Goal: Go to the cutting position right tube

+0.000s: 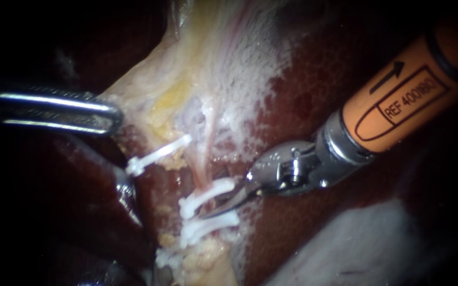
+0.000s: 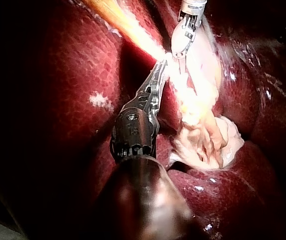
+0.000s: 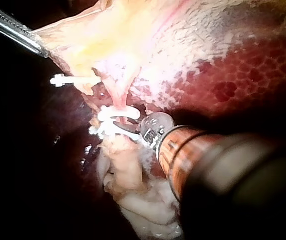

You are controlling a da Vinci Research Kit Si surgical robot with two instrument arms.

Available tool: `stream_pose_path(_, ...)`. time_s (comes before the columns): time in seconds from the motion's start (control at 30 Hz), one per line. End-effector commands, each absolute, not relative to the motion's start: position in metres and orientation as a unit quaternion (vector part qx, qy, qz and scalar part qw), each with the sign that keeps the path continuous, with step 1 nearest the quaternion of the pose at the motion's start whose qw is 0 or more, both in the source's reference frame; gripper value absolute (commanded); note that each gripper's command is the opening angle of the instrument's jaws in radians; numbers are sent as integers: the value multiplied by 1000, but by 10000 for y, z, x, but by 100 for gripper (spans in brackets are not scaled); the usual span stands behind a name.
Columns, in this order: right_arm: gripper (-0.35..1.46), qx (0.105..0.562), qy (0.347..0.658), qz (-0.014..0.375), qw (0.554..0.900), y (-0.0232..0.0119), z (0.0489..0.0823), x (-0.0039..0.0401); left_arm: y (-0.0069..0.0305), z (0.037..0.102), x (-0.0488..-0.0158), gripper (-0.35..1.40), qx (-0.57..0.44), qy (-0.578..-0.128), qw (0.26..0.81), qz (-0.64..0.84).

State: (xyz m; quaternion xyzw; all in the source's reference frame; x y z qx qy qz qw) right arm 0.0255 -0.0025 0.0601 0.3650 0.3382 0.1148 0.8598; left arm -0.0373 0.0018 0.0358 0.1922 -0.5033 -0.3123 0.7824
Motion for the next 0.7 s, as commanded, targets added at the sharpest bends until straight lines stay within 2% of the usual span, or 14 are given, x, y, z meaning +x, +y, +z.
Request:
stream_pose_path(0.03, 18, 365, 339, 115, 860, -25, 601, 255, 17, 358, -373, -35, 192, -503, 783, -312)
stream_pose_path(0.7, 18, 367, 345, 115, 856, -25, 602, 260, 17, 359, -375, -35, 193, -503, 782, -312)
